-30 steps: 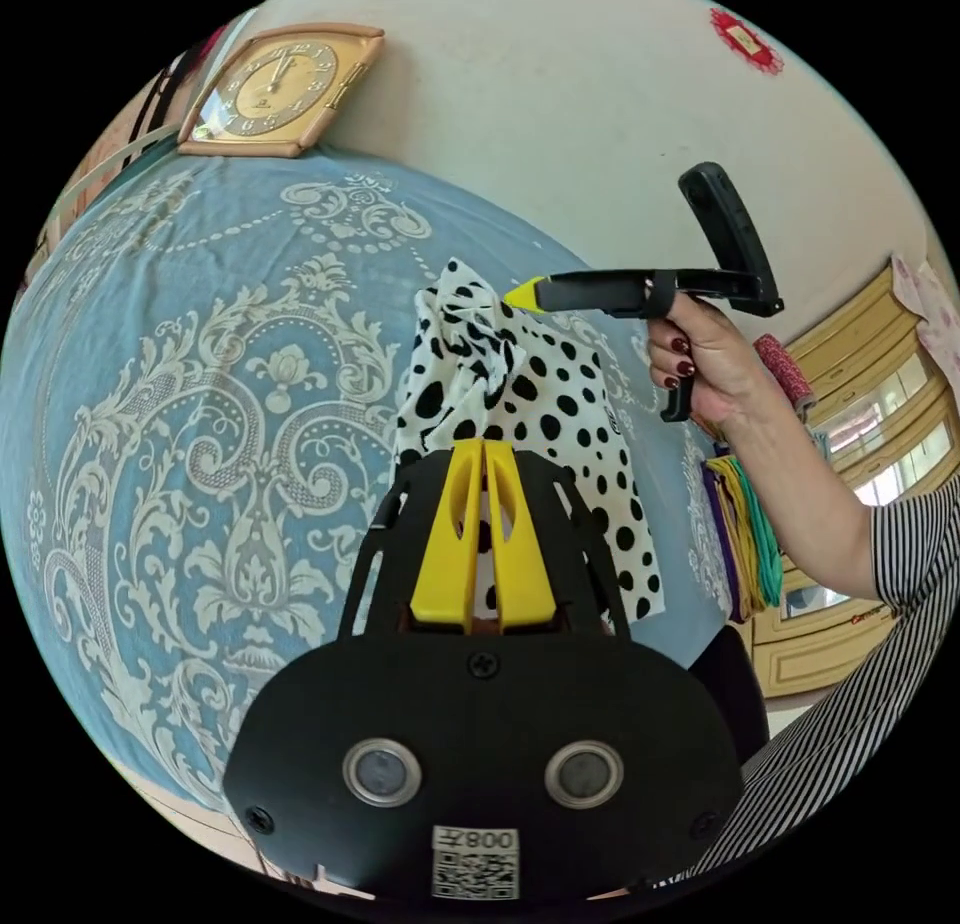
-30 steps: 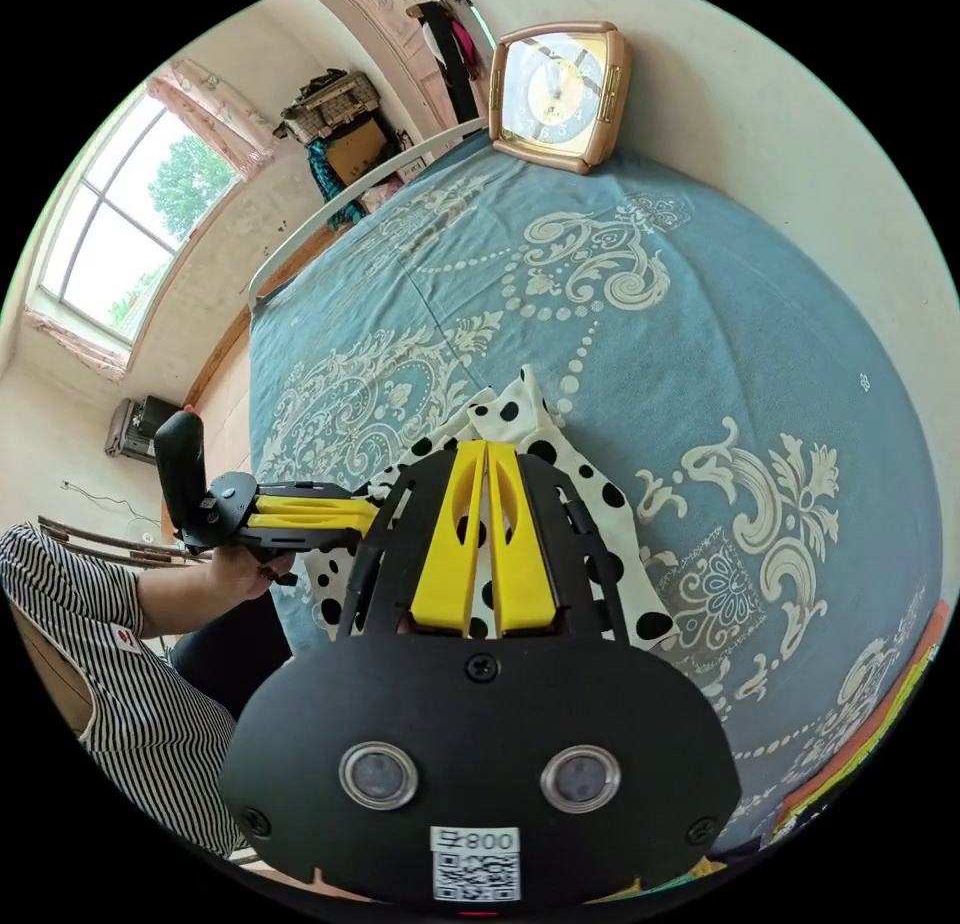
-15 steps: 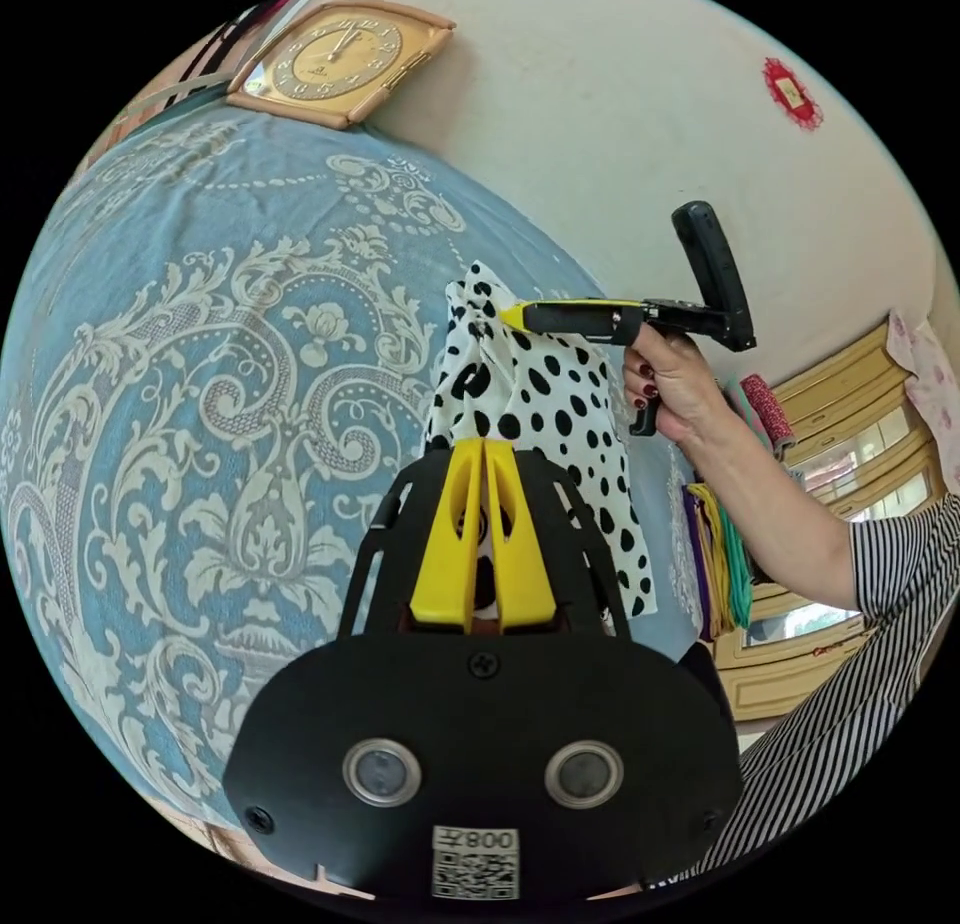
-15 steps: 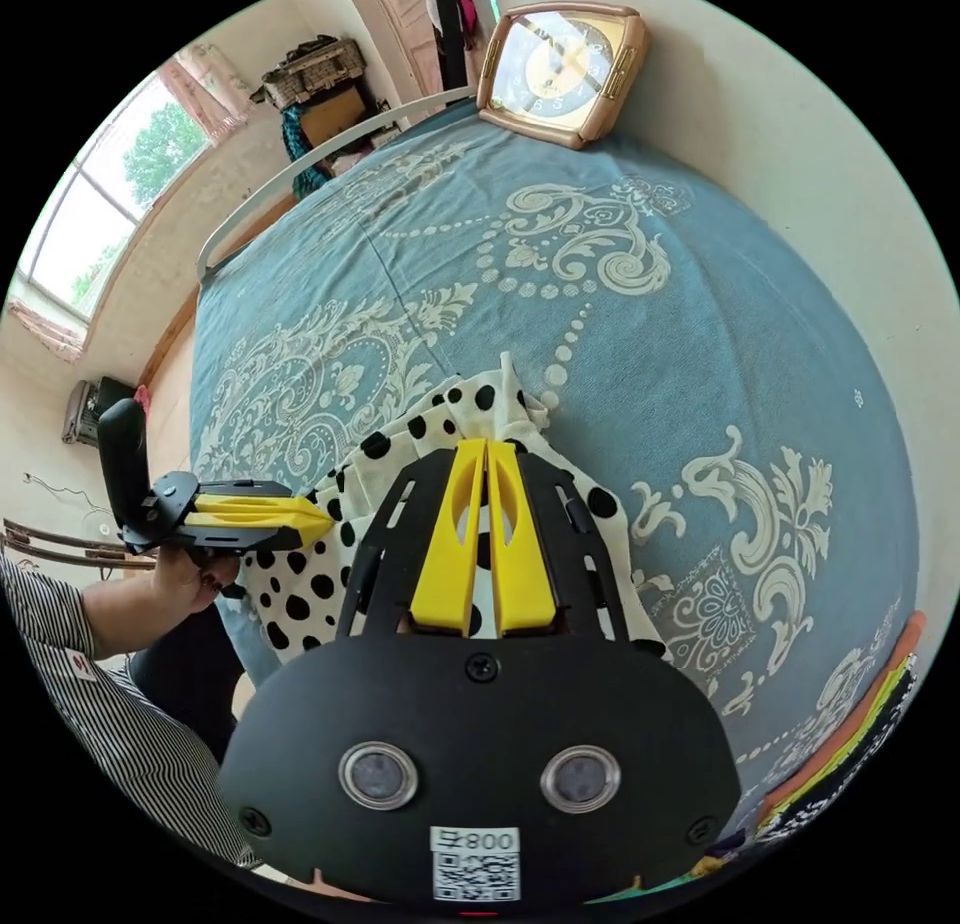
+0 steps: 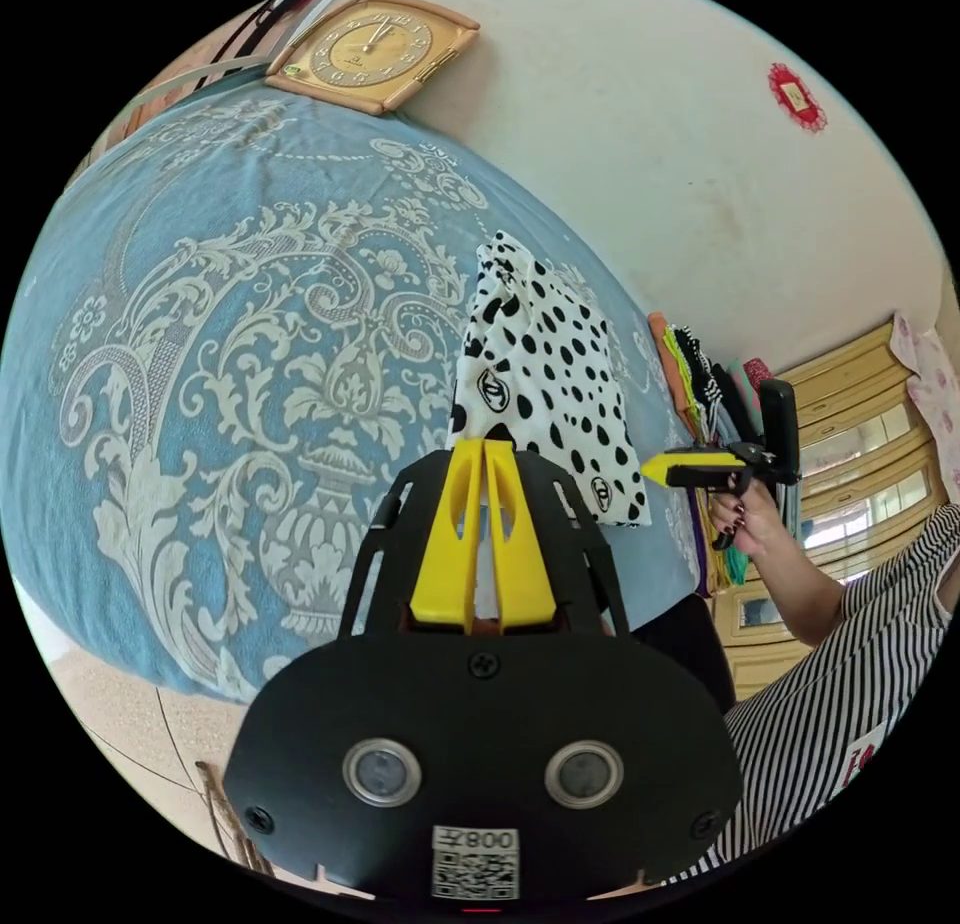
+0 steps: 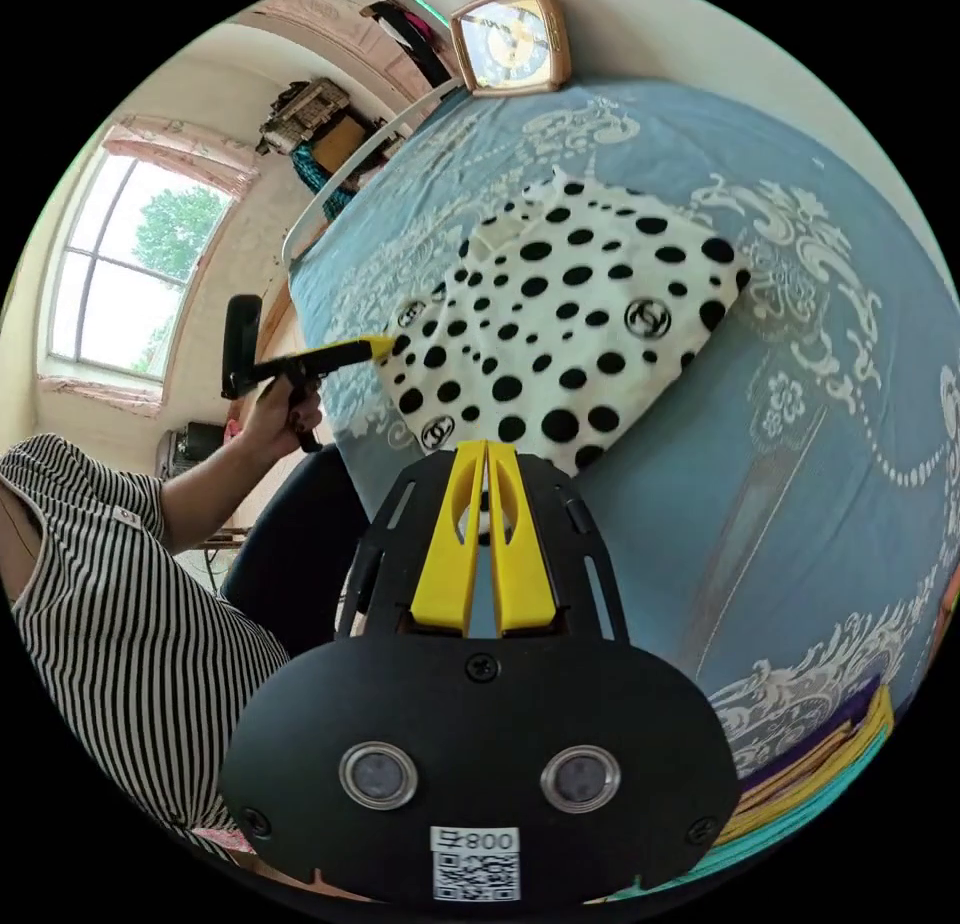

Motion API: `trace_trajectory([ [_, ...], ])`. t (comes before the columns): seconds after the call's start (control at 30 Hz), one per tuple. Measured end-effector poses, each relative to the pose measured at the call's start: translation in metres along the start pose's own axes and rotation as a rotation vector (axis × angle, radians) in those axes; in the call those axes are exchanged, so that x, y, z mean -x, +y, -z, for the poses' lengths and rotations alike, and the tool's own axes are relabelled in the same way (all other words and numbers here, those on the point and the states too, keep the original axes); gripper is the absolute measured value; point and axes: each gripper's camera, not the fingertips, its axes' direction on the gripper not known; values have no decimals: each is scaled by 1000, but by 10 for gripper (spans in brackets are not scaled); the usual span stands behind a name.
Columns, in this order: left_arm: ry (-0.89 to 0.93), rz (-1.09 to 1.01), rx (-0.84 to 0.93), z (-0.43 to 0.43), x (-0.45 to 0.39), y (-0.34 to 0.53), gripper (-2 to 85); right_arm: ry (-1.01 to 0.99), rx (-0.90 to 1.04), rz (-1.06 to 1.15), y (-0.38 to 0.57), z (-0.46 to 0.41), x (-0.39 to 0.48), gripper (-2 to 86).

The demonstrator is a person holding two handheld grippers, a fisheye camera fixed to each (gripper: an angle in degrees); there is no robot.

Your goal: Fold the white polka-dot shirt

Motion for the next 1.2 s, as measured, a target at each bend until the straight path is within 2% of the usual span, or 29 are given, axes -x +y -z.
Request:
trace_trajectory([
  [0.03, 3, 1, -7, -1, -2, 0, 3, 44, 52, -24, 18, -23, -3, 1],
  [0.13, 24, 15, 12, -3, -11, -4, 3, -34, 7, -75, 45, -39, -19, 1],
  [0.33, -32, -3, 38, 2, -51, -6, 7, 15, -17, -70, 87, -55, -5, 2],
  [0.43, 24, -109, 32, 5, -96, 0, 17, -78, -127, -160, 131, -54, -15, 4],
  [0.63, 60, -330, 209, -47, -198, 20, 49, -313, -223, -370, 212, -91, -59, 18],
  [0.7, 105, -330, 276, -71, -218, 27, 59, -369, -250, -408, 230, -102, -68, 25],
  [0.87, 106, -267, 300, -95, -234, 39, 62, -485, -264, -475, 269, -142, -85, 47],
  [1.2, 56, -261, 255, -103, -256, 58, 35, -454, -268, -495, 316, -197, -84, 43],
])
